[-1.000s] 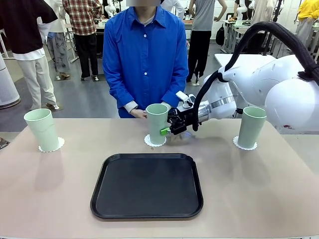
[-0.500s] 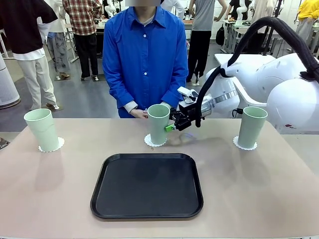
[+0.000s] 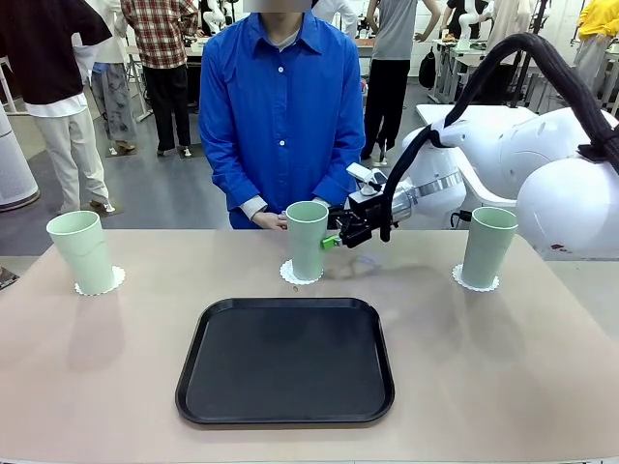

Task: Place coasters on the table and set cups on them.
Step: Take one Reusable plastic cup from the Flat Tray and place it on a coaster set by the human.

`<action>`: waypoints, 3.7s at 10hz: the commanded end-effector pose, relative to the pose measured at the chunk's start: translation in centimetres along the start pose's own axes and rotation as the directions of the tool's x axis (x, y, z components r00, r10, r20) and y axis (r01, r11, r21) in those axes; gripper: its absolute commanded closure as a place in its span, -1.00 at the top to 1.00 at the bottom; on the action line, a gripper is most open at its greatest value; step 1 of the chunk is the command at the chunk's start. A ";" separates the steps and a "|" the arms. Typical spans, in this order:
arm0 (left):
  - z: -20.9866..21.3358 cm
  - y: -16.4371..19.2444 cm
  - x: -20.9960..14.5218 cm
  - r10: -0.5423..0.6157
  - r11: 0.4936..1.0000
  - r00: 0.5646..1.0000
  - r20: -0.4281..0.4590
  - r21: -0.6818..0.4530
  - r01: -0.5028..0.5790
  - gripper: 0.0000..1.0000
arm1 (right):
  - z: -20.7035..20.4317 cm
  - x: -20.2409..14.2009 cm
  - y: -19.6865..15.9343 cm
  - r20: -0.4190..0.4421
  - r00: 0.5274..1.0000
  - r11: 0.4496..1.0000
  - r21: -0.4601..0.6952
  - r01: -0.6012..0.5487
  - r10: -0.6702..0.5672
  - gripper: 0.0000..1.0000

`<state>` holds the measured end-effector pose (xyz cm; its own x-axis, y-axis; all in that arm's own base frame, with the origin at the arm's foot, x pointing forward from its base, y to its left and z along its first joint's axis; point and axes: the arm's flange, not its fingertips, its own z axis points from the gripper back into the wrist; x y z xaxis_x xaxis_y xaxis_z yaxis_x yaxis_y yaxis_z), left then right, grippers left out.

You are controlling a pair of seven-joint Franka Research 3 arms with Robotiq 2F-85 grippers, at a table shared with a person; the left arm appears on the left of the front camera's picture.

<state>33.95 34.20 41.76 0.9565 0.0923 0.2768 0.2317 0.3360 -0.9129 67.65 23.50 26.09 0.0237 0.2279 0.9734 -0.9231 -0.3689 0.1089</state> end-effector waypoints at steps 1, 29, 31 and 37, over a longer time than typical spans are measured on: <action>0.1 -0.2 -0.2 -0.005 1.000 1.000 -0.004 -0.003 0.005 1.00 | 0.5 0.7 -1.1 -0.019 1.000 0.999 -0.039 0.017 -0.017 1.00; 0.1 -0.2 -0.2 -0.005 1.000 1.000 -0.004 -0.003 0.005 1.00 | -7.4 27.6 18.7 -0.462 0.427 0.510 -0.860 -0.001 -0.777 1.00; 0.1 -0.2 -0.2 -0.005 1.000 1.000 -0.004 -0.003 0.005 1.00 | -7.4 27.6 18.7 -0.462 0.427 0.510 -0.860 -0.001 -0.777 1.00; 0.1 -0.2 -0.2 -0.005 1.000 1.000 -0.004 -0.003 0.005 1.00 | -1.2 29.3 24.9 -0.214 0.291 0.192 -0.976 -0.102 -0.933 1.00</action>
<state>33.96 34.21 41.73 0.9567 0.0922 0.2762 0.2313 0.3355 -0.9132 47.61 25.61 55.97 0.6665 0.7211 0.1891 -0.6901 0.6927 -0.2094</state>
